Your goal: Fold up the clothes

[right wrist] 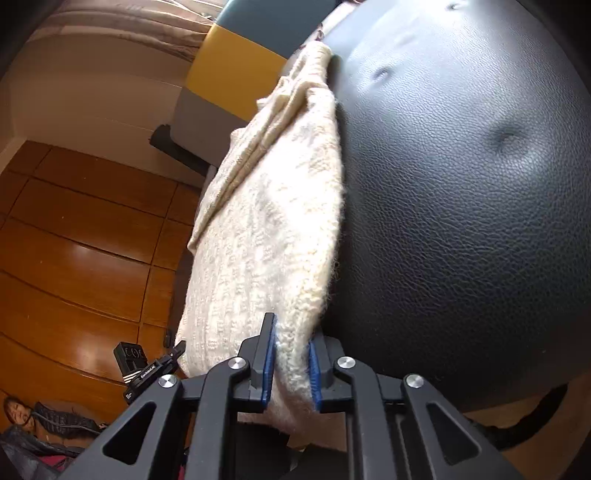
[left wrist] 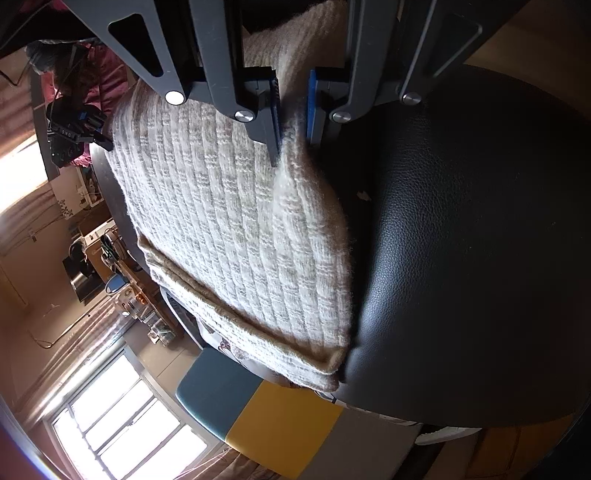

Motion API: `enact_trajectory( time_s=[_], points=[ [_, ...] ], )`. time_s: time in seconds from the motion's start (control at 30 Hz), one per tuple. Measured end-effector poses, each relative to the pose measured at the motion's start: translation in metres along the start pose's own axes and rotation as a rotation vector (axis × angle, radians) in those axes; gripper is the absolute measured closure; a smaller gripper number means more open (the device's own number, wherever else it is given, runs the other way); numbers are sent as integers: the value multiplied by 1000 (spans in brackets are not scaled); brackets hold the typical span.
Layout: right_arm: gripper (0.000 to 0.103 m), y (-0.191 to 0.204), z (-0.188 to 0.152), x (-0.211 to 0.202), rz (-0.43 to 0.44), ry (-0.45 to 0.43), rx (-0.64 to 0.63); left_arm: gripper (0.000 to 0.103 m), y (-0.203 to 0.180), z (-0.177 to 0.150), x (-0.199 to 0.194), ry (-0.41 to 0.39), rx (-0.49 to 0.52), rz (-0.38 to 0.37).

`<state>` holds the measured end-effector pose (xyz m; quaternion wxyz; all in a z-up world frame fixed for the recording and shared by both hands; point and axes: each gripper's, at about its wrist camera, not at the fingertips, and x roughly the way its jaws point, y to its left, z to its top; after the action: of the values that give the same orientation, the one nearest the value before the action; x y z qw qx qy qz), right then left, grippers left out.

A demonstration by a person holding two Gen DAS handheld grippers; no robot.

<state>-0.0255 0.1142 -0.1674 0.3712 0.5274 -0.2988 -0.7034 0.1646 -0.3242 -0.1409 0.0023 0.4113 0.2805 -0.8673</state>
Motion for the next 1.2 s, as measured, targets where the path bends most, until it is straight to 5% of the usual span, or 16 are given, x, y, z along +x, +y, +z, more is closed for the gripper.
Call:
enact_trajectory(
  time_s=[0.13,0.53,0.67,0.87,1.2],
  points=[
    [88,-10,-25,-25,-17,-21,-1,90,-1,3,3,10,0,10],
    [91,24,-35,-12,-135,106,-50,95,-13,-2,0,16,28,50],
    [92,32,-51,-5,-81,149,-24,95,-12,-13,-12,32,14,-17],
    [92,32,-58,-21,111,99,41,95,-14,-11,-36,-8,-10,-136],
    [92,21,-33,-27,205,60,83,95,-24,31,-43,-49,-49,-308]
  ],
)
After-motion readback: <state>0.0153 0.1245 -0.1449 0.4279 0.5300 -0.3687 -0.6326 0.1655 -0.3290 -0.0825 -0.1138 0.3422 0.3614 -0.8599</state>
